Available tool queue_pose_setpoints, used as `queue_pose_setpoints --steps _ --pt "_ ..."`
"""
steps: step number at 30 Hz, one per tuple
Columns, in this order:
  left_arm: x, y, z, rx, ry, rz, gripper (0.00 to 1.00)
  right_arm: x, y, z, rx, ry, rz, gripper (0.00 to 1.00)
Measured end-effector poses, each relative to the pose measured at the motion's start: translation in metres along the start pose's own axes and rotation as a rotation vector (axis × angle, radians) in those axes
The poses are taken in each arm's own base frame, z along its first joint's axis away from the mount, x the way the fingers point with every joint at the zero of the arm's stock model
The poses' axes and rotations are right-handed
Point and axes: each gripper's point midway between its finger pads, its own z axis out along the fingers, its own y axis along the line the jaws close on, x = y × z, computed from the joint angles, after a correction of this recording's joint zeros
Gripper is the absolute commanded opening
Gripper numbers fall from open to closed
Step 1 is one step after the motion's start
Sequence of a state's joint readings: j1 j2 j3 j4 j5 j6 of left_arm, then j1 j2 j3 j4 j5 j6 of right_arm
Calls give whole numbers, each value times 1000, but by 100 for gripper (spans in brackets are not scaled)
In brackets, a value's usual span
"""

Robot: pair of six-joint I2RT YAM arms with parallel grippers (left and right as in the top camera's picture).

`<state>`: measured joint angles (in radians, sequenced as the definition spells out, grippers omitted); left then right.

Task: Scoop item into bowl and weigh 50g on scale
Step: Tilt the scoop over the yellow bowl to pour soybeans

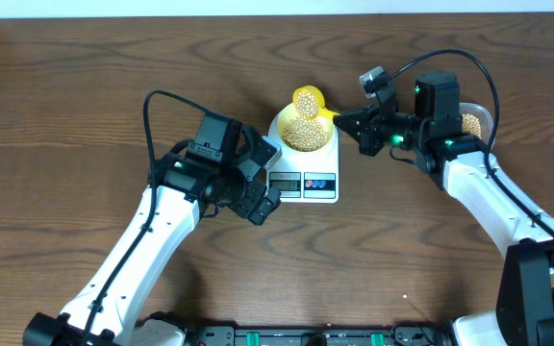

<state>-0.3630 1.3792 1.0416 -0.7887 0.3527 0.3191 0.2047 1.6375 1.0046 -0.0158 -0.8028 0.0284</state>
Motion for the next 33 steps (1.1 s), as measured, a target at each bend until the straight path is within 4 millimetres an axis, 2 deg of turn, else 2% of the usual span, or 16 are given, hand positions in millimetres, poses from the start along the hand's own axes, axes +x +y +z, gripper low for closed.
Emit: queue_pose_setpoints --steps 33 --pt "0 0 0 0 0 0 94 0 -2 0 12 1 -7 1"
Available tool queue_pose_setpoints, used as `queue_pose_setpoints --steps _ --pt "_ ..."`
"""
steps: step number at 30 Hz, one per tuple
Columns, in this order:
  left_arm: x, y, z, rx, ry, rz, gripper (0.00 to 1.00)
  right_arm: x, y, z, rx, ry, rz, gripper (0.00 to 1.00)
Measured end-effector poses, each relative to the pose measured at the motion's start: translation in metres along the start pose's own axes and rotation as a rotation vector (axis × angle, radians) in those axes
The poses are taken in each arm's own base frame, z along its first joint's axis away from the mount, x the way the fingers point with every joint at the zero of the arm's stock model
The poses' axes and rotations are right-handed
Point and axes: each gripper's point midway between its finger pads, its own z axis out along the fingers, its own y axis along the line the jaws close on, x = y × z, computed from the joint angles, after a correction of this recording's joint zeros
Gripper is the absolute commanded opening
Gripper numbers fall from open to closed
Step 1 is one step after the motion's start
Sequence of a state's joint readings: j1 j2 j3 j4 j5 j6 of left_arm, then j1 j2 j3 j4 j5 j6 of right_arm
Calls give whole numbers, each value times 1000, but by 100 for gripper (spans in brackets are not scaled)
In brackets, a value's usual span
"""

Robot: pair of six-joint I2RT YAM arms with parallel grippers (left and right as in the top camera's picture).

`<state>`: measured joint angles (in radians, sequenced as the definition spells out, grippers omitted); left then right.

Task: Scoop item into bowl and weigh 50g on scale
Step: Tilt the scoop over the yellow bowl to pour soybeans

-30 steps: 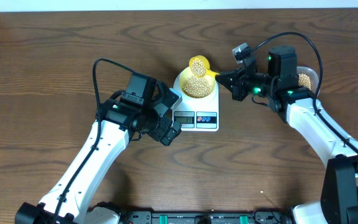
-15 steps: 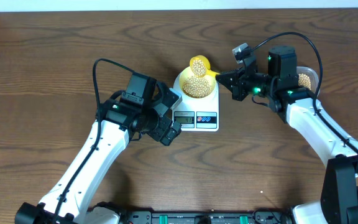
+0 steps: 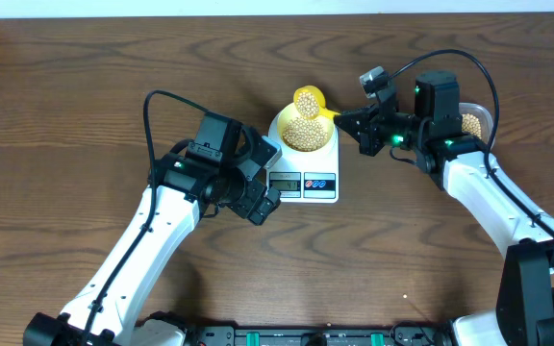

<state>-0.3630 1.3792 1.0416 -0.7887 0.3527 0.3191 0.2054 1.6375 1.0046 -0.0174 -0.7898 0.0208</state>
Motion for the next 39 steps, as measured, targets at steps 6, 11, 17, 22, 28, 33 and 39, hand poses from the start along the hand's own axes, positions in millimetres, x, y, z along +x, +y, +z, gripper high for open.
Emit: queue_pose_setpoints --steps 6,11,17,22,28,33,39 --pt "0 0 0 0 0 0 94 0 0 0 2 2 1 1" --pt "0 0 0 0 0 0 94 10 -3 0 15 35 3 1" --pt "0 0 0 0 0 0 94 13 -5 0 30 47 -35 1" --pt "0 0 0 0 0 0 94 13 -6 0 32 48 -49 1" --pt "0 0 0 0 0 0 94 14 -8 -1 42 52 -84 1" --pt "0 0 0 0 0 0 94 13 -10 -1 57 52 -107 1" --pt "0 0 0 0 0 0 94 14 -10 0 61 53 -113 1"
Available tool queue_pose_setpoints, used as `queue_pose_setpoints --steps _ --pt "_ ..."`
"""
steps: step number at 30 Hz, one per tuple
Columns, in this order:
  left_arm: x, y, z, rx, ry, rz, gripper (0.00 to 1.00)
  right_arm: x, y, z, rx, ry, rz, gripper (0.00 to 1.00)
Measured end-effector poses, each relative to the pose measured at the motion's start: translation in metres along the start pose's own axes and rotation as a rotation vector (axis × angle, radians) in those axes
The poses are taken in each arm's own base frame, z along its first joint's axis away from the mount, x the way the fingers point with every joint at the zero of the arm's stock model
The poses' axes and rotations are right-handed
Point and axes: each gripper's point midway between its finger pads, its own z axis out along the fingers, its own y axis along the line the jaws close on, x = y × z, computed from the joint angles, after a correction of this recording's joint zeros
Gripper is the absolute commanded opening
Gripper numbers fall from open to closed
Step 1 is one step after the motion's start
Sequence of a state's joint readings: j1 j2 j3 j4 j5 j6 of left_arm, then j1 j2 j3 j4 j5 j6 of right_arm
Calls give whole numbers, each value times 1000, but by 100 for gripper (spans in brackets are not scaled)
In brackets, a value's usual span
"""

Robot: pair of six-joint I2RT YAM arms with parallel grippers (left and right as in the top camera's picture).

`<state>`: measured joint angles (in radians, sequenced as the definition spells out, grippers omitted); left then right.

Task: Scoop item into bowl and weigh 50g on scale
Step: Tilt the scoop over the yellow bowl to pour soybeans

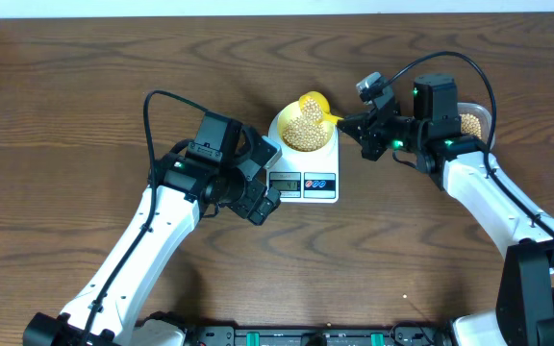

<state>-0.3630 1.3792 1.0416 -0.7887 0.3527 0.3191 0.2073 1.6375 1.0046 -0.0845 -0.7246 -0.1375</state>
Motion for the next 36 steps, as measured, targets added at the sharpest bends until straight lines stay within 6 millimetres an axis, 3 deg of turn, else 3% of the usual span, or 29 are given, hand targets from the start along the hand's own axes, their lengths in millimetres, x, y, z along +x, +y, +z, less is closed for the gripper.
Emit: queue_pose_setpoints --steps 36 --pt "0 0 0 0 0 0 94 -8 5 3 -11 -25 96 1"
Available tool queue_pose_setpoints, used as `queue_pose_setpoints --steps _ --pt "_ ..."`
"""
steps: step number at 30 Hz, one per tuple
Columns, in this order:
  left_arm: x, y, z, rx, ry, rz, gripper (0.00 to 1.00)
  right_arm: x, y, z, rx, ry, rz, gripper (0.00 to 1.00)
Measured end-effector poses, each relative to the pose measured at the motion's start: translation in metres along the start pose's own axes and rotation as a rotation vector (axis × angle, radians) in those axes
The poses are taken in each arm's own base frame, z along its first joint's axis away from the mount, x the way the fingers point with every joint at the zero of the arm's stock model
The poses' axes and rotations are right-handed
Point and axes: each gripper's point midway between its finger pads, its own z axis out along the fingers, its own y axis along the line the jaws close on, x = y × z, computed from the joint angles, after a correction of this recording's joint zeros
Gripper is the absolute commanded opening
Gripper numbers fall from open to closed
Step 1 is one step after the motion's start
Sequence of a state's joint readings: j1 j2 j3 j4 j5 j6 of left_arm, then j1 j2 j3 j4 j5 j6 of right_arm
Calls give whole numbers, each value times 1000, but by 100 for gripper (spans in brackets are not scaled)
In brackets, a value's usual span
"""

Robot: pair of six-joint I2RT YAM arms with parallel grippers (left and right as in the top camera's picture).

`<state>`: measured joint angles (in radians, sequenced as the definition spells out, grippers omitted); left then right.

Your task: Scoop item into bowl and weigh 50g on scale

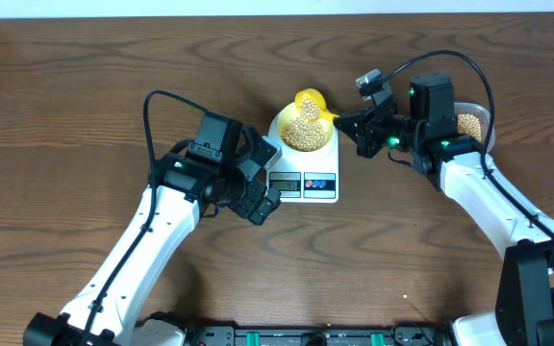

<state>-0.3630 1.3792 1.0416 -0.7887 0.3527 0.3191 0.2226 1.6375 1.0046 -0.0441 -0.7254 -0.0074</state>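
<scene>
A white scale (308, 171) stands mid-table with its display (284, 183) facing the front. On it sits a white bowl (279, 128) heaped with pale beans (302, 135). The yellow scoop (308, 98) hangs over the bowl's far rim, tipped toward the beans. My right gripper (347, 125) is shut on the scoop's handle from the right. My left gripper (262, 204) hovers at the scale's front left corner, its fingers apart and holding nothing.
A clear container of beans (470, 124) stands at the right, partly hidden behind my right arm. The right arm's cable arcs above it. The left arm stretches from the front left toward the scale.
The right gripper has shifted slightly left and back with the scoop. The scoop still leans over the bowl's far rim. The left arm has not moved.
At the two oldest moments the scoop was held level behind the bowl with beans in it, right gripper shut on its handle. Then it was tilted onto the bowl's far rim, beans merging with the heap. Now it stays tipped there.
</scene>
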Motion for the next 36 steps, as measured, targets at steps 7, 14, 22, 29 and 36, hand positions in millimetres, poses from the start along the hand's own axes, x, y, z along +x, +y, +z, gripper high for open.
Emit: queue_pose_setpoints --steps 7,14,22,29,36 --pt "0 0 0 0 0 0 94 0 0 0 0 0 0 1" --pt "0 0 0 0 0 0 94 1 0 0 2 3 -77 1" --pt "0 0 0 0 0 0 94 1 -5 0 33 7 -139 1" --pt "0 0 0 0 0 0 94 0 -6 1 39 5 -158 1" --pt "0 0 0 0 0 0 94 0 -6 1 41 3 -177 1"
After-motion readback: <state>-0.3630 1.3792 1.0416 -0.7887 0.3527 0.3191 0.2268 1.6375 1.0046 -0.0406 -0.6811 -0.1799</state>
